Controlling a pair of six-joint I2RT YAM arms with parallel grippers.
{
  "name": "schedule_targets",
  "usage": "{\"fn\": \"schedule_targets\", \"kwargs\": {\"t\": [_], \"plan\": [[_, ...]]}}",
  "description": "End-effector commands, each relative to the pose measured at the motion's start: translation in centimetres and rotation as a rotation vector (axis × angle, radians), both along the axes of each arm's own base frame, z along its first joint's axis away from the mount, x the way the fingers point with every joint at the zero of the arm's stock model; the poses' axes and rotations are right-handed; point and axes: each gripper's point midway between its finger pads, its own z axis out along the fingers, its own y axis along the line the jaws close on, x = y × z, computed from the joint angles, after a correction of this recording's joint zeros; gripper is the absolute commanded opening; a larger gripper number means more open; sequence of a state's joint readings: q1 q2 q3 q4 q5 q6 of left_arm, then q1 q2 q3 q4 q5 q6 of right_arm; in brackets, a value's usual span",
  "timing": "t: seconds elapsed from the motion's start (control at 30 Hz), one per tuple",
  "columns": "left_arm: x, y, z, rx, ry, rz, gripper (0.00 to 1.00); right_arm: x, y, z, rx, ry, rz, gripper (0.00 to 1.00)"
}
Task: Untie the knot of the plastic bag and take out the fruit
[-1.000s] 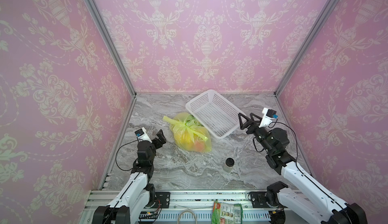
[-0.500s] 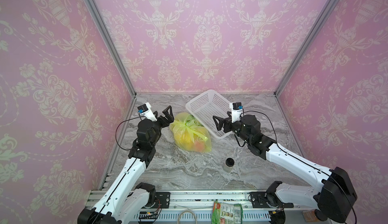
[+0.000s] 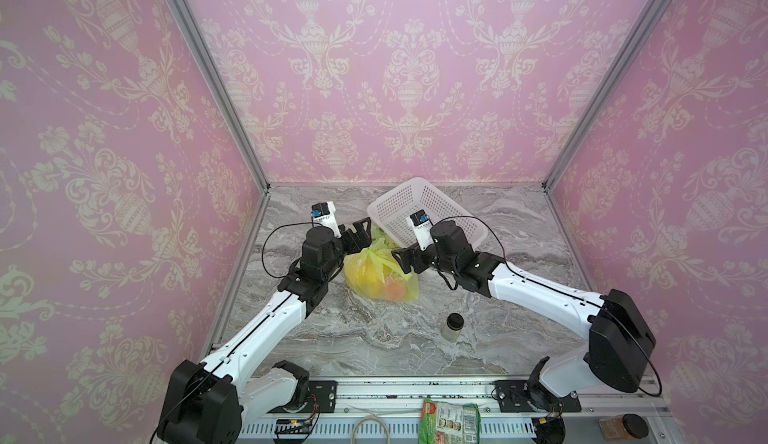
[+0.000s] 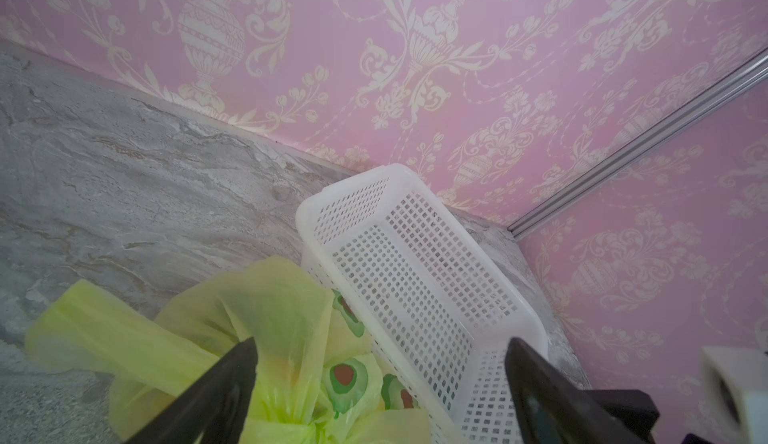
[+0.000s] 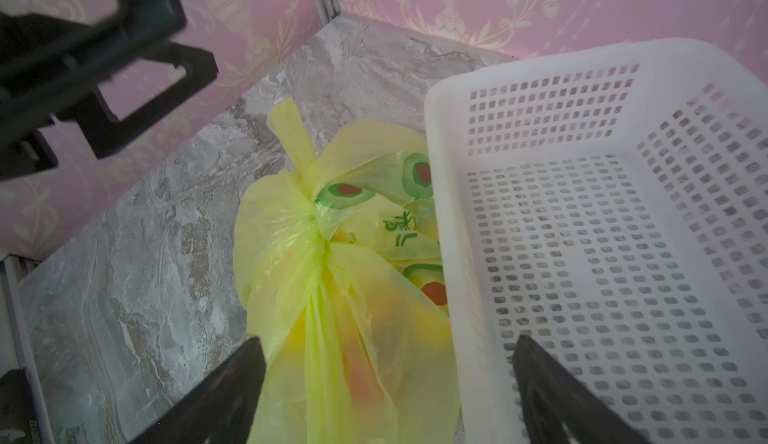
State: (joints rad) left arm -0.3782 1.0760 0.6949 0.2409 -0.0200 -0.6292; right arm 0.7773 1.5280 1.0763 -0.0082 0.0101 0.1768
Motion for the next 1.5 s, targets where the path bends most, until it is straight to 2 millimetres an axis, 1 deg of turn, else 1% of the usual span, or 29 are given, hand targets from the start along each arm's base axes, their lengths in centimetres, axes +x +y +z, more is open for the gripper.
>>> {"fn": "schedule_targets", "kwargs": {"t": [0.0, 0.03, 0.07, 0.13, 0.23, 0.3, 0.43, 0.57, 0.63, 0.7, 0.73, 0.8, 0.83, 0.87, 0.97, 1.03, 1.1, 1.17, 1.23, 1.3, 1.37, 1.47], "plan": [[-1.2, 2.1, 0.0, -0.043, -0.036, 0.101, 0.94, -0.8, 2.2, -0.1, -0.066, -0.028, 0.089, 0.95], [-1.7, 2.5, 0.1, -0.054, -0.045, 0.116, 0.94, -0.7, 2.7, -0.4, -0.073, -0.018, 0.095, 0.94], [-2.3, 2.8, 0.2, -0.065, -0.057, 0.119, 0.92, -0.3, 3.5, 0.0, -0.062, -0.012, 0.101, 0.93], [-3.1, 3.2, 0.0, -0.088, -0.078, 0.127, 0.90, 0.2, 4.1, -0.4, -0.075, 0.011, 0.104, 0.90], [-3.6, 3.5, -1.0, -0.106, -0.055, 0.139, 0.89, 1.6, 4.7, -1.0, -0.098, 0.029, 0.067, 0.89], [-3.5, 3.1, -1.5, -0.115, -0.034, 0.125, 0.89, 2.2, 5.2, -1.2, -0.107, 0.031, 0.064, 0.88], [-2.7, 1.5, -2.7, -0.107, 0.020, 0.081, 0.89, 3.7, 5.7, -2.0, -0.134, 0.040, 0.037, 0.88], [-2.0, 0.6, -4.2, -0.039, 0.102, 0.047, 0.90, 4.6, 6.8, -2.7, -0.139, 0.070, 0.042, 0.82], [-1.9, 0.2, -5.2, -0.024, 0.144, 0.034, 0.89, 5.1, 7.0, -3.4, -0.147, 0.083, 0.027, 0.76], [-2.0, 0.0, -5.4, -0.029, 0.157, 0.021, 0.89, 5.8, 7.2, -4.0, -0.139, 0.100, 0.011, 0.67], [-2.2, 0.1, -5.5, -0.024, 0.157, 0.024, 0.89, 6.0, 7.3, -4.3, -0.133, 0.107, 0.008, 0.60], [-2.5, 0.9, -5.4, -0.020, 0.138, 0.056, 0.90, 6.3, 7.4, -4.7, -0.130, 0.116, -0.006, 0.51], [-2.7, 1.4, -5.4, -0.025, 0.121, 0.078, 0.91, 6.5, 7.2, -4.9, -0.127, 0.121, -0.019, 0.42], [-3.0, 1.8, -5.5, -0.041, 0.110, 0.097, 0.91, 6.6, 7.1, -4.8, -0.115, 0.123, -0.031, 0.33], [-3.5, 2.0, -5.2, -0.108, 0.062, 0.107, 0.91, 6.7, 7.4, -3.6, -0.035, 0.122, -0.020, 0.17], [-3.8, 1.9, -5.1, -0.109, 0.045, 0.110, 0.91, 6.9, 7.6, -2.5, 0.012, 0.107, -0.017, 0.09], [-3.8, 1.7, -5.2, -0.096, 0.044, 0.113, 0.93, 7.9, 7.5, -0.8, 0.054, 0.077, -0.044, 0.05], [-3.7, 1.1, -5.3, -0.085, 0.054, 0.100, 0.93, 9.3, 7.3, 1.0, 0.110, 0.056, -0.085, 0.00], [-3.4, 0.4, -5.3, -0.060, 0.058, 0.082, 0.94, 10.5, 6.7, 1.8, 0.150, 0.059, -0.153, 0.00], [-3.1, 0.0, -5.6, -0.028, 0.070, 0.077, 0.96, 11.0, 6.2, 1.8, 0.189, 0.062, -0.206, 0.00], [-2.6, -0.5, -6.1, -0.004, 0.095, 0.069, 0.97, 10.7, 6.0, 0.7, 0.217, 0.080, -0.228, 0.00], [-1.9, -1.0, -6.5, 0.033, 0.115, 0.060, 0.98, 10.3, 5.6, -0.3, 0.262, 0.097, -0.259, 0.00]]}}
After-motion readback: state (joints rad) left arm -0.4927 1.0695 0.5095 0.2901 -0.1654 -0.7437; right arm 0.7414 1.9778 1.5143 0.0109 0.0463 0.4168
